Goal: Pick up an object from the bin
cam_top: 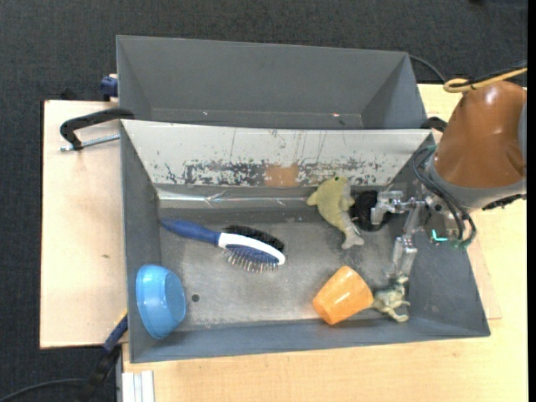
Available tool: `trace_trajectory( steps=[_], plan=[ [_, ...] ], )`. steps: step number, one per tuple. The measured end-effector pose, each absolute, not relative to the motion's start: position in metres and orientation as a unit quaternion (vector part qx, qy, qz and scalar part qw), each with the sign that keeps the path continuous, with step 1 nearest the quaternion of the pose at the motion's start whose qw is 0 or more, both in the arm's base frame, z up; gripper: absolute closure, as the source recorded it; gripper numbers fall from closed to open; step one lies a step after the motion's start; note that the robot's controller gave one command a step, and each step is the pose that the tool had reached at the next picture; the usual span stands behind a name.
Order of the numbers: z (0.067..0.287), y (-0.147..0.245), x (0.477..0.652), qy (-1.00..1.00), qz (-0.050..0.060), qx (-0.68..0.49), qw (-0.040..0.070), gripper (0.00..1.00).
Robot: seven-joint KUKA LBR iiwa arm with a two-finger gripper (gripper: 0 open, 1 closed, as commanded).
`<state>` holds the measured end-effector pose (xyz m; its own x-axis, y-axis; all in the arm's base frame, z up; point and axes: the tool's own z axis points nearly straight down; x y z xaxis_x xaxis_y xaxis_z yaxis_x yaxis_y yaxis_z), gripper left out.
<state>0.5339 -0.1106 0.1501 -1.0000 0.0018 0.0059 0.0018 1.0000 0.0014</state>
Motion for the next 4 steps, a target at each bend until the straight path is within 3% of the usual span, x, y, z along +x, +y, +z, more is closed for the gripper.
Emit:
trace_trajectory(
  steps=[1, 2, 3, 4],
  plan=[
    [0.081, -0.069, 0.57, -0.977, -0.002, 0.213, 0.0, 0.0],
    [0.08, -0.056, 0.498, -0.944, -0.001, 0.33, 0.001, 0.0],
    [0.081, -0.005, 0.495, -0.982, -0.001, 0.191, 0.0, 0.0],
    [0.071, 0.032, 0.495, -0.973, 0.0, 0.233, 0.001, 0.0]
  ],
)
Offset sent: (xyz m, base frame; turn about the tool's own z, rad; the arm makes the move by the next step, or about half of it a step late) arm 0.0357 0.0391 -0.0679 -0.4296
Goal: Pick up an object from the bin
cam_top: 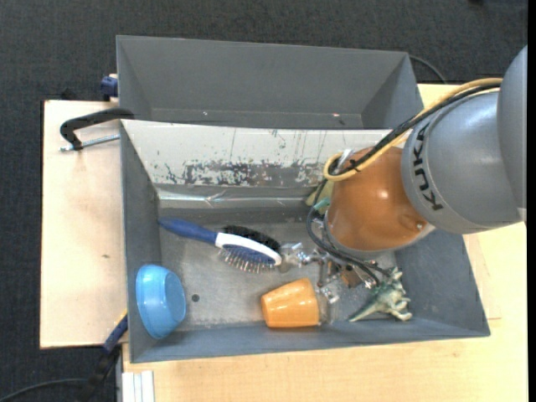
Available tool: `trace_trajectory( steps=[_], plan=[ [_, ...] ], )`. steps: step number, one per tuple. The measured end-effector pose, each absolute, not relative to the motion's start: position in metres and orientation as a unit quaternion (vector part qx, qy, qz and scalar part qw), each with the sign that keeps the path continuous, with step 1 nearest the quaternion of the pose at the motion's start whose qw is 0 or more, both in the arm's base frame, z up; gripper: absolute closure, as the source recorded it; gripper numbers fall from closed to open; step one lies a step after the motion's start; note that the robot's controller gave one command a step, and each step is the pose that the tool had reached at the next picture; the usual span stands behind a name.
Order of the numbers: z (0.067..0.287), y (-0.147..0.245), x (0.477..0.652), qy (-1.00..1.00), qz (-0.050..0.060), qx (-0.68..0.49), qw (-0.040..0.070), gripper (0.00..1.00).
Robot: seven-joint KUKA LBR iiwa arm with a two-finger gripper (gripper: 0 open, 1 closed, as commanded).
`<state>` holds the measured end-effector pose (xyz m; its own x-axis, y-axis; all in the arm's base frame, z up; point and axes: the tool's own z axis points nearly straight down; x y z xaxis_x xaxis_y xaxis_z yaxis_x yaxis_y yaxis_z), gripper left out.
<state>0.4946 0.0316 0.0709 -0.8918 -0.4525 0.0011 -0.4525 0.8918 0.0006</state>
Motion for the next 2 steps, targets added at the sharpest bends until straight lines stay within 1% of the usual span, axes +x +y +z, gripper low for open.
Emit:
trace_trajectory(
  steps=[1, 2],
  plan=[
    [0.071, 0.031, 0.495, -0.973, 0.0, 0.232, 0.0, 1.0],
    [0.089, 0.041, 0.514, -0.999, -0.001, 0.036, -0.004, 1.0]
  ],
)
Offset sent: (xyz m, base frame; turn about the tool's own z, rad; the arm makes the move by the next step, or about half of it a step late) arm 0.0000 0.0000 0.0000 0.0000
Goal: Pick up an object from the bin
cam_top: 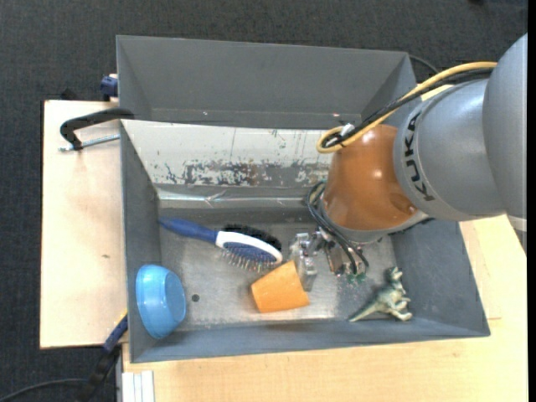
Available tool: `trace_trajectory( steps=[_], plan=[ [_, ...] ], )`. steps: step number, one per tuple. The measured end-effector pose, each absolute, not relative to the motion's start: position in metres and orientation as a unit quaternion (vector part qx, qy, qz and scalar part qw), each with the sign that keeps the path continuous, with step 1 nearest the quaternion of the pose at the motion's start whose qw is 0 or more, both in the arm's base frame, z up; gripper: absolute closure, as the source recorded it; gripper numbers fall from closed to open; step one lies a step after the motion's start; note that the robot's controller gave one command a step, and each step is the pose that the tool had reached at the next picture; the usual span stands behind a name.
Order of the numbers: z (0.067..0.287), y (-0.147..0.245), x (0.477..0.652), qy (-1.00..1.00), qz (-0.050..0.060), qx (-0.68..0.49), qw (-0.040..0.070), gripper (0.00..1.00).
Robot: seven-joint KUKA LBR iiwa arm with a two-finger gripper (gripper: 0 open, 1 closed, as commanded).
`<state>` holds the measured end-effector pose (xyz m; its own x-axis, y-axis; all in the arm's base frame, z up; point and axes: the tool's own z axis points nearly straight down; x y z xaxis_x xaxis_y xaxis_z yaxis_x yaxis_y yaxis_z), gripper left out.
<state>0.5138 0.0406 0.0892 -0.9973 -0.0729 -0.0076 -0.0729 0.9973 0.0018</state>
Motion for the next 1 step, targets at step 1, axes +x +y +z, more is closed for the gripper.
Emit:
trace_trajectory(
  steps=[1],
  plan=[
    [0.248, 0.0195, 0.5162, 0.999, 0.0, -0.041, 0.008, 1.0]
  ],
)
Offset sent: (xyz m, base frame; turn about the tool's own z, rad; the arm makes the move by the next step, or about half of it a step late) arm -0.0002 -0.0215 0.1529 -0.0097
